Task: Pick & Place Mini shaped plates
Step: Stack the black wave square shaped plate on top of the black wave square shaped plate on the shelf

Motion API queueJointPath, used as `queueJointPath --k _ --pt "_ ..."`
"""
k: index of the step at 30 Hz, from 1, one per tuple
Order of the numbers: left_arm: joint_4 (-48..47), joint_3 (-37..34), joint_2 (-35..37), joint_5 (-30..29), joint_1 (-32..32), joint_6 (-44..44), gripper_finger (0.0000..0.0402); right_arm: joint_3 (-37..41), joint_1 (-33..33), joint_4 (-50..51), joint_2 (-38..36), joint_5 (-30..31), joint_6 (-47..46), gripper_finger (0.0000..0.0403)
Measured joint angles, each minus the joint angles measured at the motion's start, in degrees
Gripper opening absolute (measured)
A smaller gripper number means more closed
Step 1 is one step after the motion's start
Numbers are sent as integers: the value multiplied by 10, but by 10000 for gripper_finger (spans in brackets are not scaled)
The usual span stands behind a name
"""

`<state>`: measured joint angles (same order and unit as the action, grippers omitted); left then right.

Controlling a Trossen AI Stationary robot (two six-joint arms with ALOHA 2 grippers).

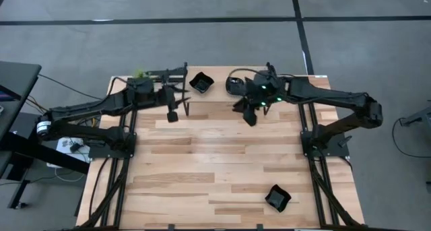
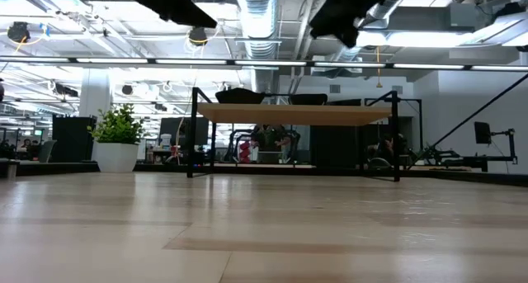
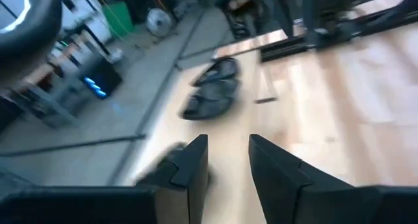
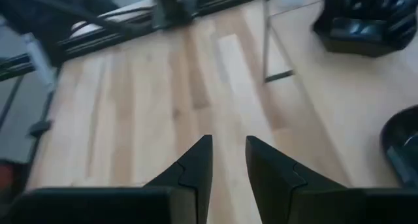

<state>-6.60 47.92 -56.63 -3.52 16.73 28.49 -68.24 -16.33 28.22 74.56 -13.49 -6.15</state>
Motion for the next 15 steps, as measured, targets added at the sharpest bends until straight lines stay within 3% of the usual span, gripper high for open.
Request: queueJointPath --k 5,10,15 --pt "-57 0 8 -10 -83 -109 109 2 62 62 -59 27 -38 88" --pt "-65 -1 2 -15 -197 -217 102 27 170 114 -125 125 -135 88" --pt "-51 -13 -25 -100 -319 -305 101 74 310 119 -178 234 -258 88"
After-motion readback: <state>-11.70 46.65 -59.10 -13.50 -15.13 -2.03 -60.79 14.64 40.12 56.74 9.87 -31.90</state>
